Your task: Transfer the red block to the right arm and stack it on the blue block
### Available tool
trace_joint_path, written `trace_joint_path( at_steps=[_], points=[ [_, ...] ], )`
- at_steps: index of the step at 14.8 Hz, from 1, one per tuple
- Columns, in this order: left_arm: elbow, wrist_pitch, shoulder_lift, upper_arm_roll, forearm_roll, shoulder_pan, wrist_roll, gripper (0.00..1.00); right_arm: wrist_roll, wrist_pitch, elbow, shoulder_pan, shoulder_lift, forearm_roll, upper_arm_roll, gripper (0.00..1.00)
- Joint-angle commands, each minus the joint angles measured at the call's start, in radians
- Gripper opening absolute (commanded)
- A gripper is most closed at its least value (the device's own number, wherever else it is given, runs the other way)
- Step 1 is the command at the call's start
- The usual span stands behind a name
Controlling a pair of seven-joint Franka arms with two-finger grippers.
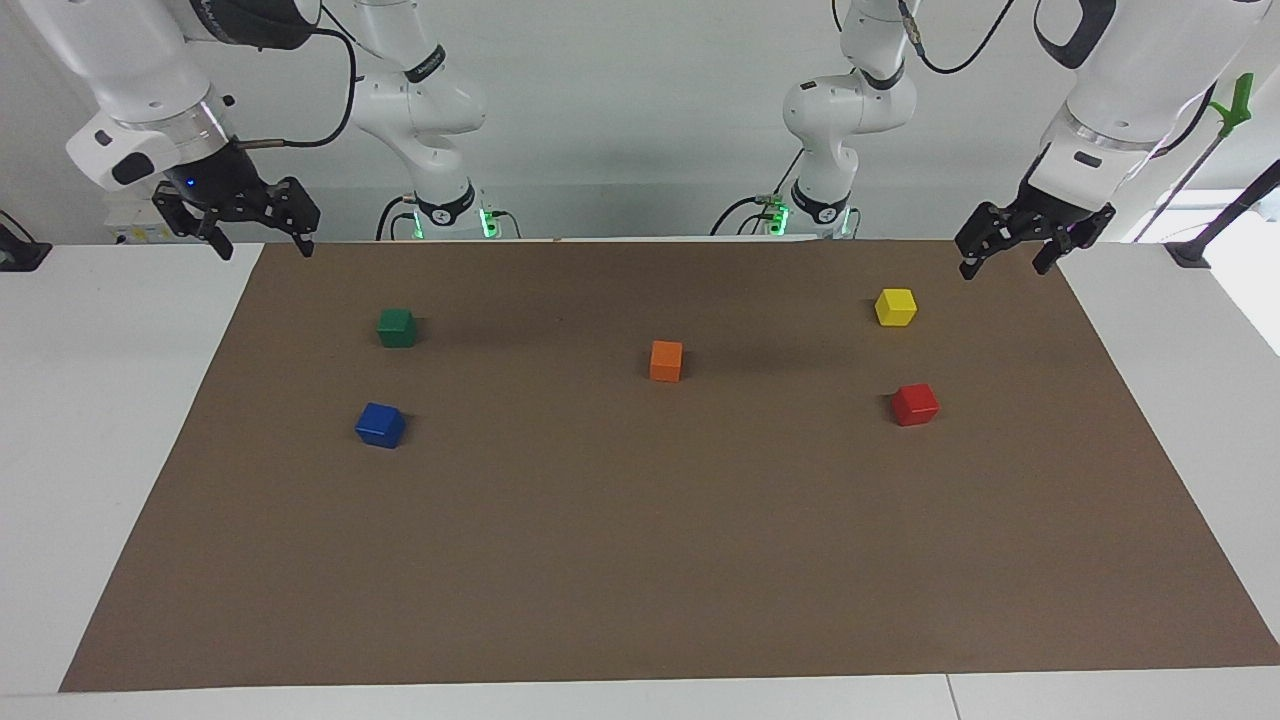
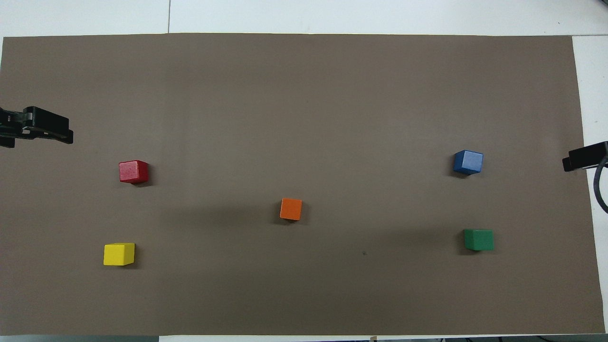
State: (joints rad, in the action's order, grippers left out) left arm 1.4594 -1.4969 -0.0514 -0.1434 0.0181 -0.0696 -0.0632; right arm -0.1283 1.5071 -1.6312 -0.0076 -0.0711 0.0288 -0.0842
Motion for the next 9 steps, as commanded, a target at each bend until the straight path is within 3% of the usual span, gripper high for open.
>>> trace_joint_path(
  at_steps=[1, 9],
  points=[
    [-0.01, -0.005, -0.004, 0.005, 0.011, 0.002, 0.005, 1.0, -0.004, -0.018, 0.007, -0.018, -0.004, -0.013, 0.007, 1.0],
    [0.059, -0.003, 0.041, 0.007, 0.011, -0.001, -0.015, 1.0, -0.078, -0.008, -0.012, -0.015, -0.015, -0.007, 0.009, 1.0]
  ],
)
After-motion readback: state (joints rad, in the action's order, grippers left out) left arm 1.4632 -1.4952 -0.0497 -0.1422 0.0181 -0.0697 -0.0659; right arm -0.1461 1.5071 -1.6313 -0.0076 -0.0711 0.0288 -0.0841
